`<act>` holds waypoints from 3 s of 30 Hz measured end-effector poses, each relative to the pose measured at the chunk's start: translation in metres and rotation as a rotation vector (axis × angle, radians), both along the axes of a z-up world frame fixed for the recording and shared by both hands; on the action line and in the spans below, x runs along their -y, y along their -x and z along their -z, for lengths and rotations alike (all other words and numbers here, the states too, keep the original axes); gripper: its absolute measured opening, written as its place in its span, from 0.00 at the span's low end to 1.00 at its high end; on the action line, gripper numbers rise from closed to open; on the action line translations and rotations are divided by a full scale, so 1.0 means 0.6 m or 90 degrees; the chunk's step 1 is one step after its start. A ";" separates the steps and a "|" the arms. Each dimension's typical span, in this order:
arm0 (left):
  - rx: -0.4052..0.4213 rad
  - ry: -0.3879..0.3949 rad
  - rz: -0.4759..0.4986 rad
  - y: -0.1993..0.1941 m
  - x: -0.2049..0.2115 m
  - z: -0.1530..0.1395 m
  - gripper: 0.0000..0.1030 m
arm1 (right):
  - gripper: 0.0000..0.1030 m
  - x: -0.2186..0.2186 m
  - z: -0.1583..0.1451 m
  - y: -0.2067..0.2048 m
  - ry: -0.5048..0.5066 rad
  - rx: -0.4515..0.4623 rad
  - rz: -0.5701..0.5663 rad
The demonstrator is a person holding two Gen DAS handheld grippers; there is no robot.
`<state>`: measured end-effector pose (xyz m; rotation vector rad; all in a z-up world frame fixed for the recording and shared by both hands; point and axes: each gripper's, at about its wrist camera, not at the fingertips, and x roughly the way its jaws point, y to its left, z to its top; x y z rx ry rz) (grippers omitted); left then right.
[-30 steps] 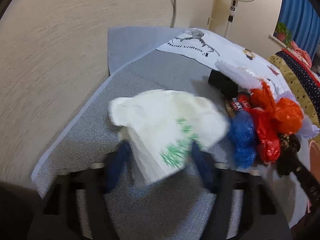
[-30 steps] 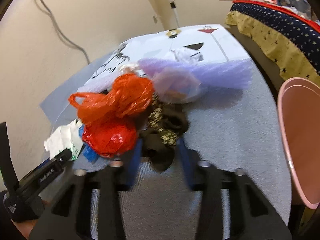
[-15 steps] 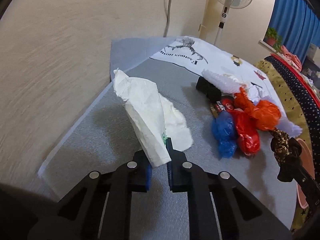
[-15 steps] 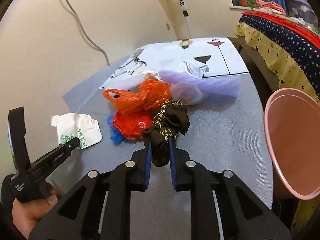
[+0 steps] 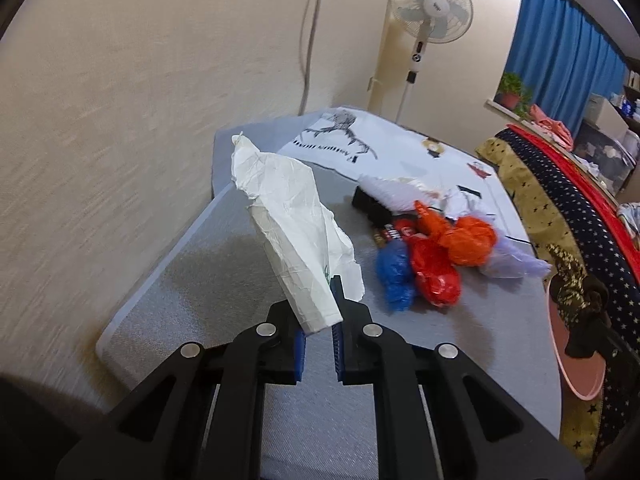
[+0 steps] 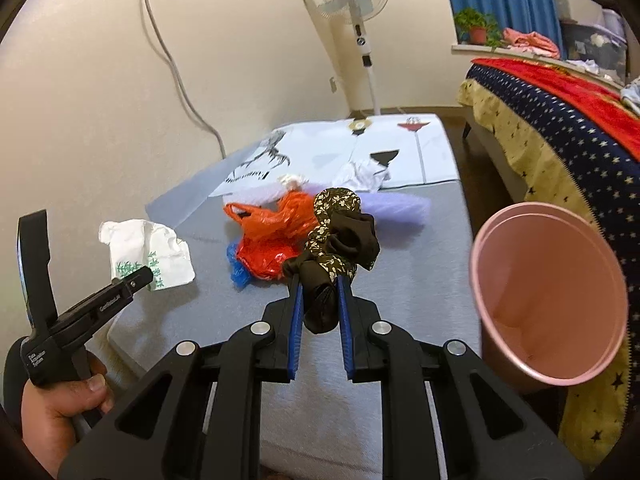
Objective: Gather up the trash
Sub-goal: 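Carry the tissue pack and black-gold cloth over the pink bin with both tools, then open both tools to drop the tissue pack and cloth into the pink bin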
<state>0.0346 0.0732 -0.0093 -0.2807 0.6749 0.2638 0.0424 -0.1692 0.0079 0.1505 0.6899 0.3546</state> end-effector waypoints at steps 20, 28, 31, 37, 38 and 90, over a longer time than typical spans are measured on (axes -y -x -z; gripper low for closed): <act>0.062 -0.023 0.090 0.030 0.080 -0.051 0.10 | 0.16 0.133 -0.132 0.005 0.033 0.053 0.038; 0.082 -0.034 0.140 0.025 0.121 -0.064 0.10 | 0.16 0.238 -0.177 -0.019 0.051 0.072 0.093; 0.085 -0.041 0.160 0.019 0.142 -0.067 0.10 | 0.16 0.279 -0.175 -0.024 0.052 0.074 0.123; 0.093 -0.057 0.204 0.008 0.190 -0.070 0.10 | 0.16 0.329 -0.140 -0.026 0.049 0.062 0.173; 0.094 -0.059 0.210 0.007 0.197 -0.071 0.10 | 0.17 0.337 -0.133 -0.027 0.046 0.055 0.182; 0.033 -0.046 0.461 -0.128 0.510 0.034 0.53 | 0.44 0.379 -0.056 -0.087 0.139 -0.019 0.297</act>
